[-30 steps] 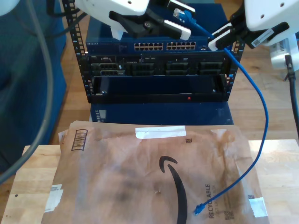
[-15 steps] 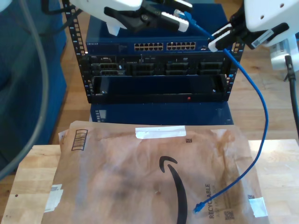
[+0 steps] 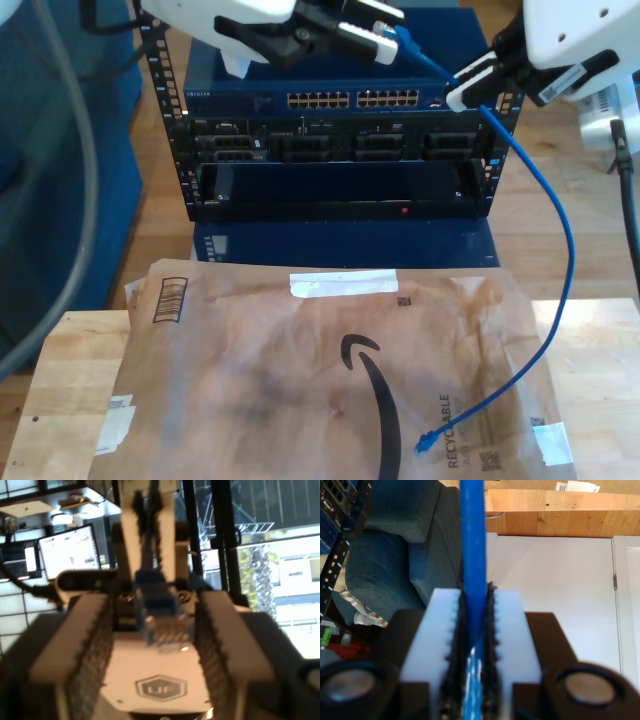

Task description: Grab the cable and plug it in

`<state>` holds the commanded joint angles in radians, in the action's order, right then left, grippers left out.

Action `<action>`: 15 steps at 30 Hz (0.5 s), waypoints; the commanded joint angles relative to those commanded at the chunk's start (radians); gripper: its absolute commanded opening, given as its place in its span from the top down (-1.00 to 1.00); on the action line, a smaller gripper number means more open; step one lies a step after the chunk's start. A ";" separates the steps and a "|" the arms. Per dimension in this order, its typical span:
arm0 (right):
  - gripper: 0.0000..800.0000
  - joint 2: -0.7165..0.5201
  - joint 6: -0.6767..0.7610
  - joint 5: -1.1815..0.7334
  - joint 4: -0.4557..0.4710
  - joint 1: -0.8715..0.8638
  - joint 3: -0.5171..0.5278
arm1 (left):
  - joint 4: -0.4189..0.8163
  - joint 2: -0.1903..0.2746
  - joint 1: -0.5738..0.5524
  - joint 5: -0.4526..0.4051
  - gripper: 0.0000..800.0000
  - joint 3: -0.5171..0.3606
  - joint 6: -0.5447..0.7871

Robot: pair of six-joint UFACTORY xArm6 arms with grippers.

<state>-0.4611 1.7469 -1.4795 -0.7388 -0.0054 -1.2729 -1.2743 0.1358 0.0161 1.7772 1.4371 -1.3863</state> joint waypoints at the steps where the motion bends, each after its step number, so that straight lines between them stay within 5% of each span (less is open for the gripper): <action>1: 0.99 0.000 0.000 0.000 0.000 -0.002 -0.002 | -0.002 0.000 0.000 0.000 0.45 -0.002 0.002; 15: 0.99 0.000 0.000 -0.002 0.000 -0.002 0.000 | 0.000 0.000 0.000 0.000 0.60 -0.025 0.011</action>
<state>-0.4611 1.7469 -1.4810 -0.7388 -0.0069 -1.2729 -1.2743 0.1358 0.0161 1.7772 1.4126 -1.3755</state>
